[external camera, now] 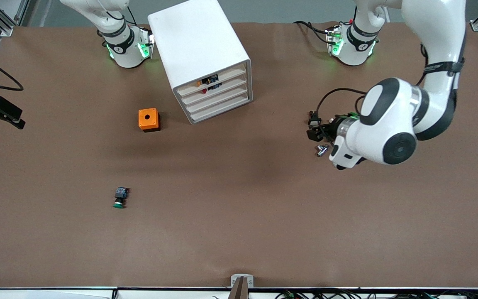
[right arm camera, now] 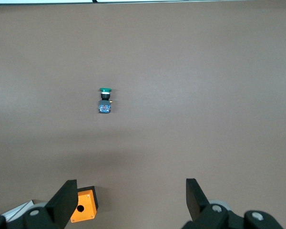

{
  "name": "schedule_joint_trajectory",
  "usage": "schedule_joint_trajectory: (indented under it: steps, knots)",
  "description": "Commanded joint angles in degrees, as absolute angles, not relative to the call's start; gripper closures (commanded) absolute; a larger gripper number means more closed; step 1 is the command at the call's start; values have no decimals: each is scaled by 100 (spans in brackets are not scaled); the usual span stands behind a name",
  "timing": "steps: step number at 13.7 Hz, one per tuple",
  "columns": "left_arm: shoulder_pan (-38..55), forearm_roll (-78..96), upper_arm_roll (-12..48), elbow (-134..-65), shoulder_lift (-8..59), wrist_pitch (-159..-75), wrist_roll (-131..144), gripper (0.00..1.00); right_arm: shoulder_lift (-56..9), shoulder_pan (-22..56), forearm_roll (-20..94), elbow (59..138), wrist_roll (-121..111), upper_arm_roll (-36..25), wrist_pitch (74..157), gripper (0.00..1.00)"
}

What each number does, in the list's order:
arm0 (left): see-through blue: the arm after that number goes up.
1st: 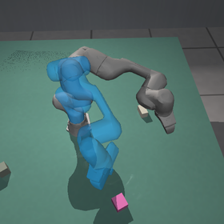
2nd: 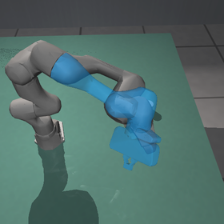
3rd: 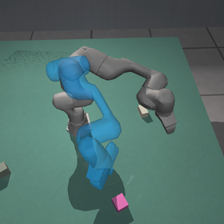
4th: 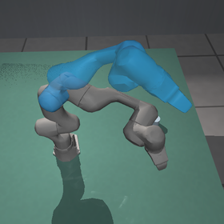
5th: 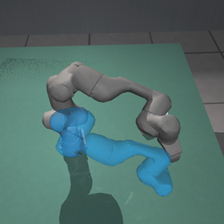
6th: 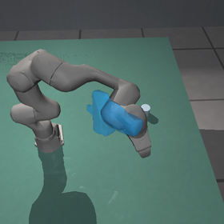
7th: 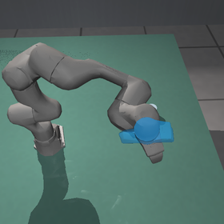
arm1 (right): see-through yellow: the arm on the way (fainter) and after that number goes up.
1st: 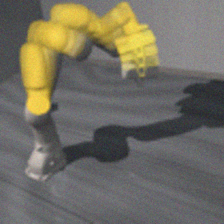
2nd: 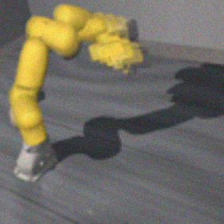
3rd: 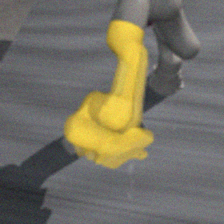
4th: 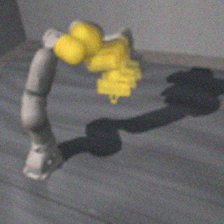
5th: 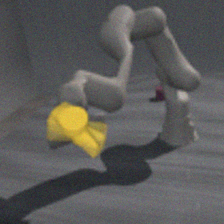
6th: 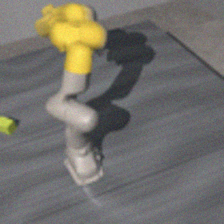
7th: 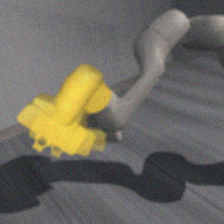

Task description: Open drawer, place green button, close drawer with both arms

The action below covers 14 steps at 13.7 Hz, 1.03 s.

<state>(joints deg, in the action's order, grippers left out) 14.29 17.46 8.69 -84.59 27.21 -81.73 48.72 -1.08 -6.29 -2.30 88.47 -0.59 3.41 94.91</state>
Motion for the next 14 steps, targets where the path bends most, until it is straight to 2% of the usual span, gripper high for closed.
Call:
schedule_joint_trajectory:
  steps: [1, 3, 7, 11, 14]
  knots:
    - [1783, 2037, 835, -7991, 3250, -7972, 6077, 0, 9, -650, -246, 8938, 0, 369, 9510, 0]
    - [2003, 2136, 835, -7744, 3637, -7980, 6861, 0, 9, -650, -246, 8938, 0, 369, 9501, 0]
    - [2373, 2442, 791, -7638, 3981, -8051, 7319, 0, 9, -650, -246, 8921, 9, 369, 9519, 0]
    - [2636, 2795, 774, -7629, 4087, -8279, 7743, 0, 9, -650, -246, 8921, 0, 369, 9510, 0]
    - [2882, 3172, 773, -7620, 4244, -8787, 8399, 0, 9, -659, -246, 8921, 9, 369, 9510, 0]
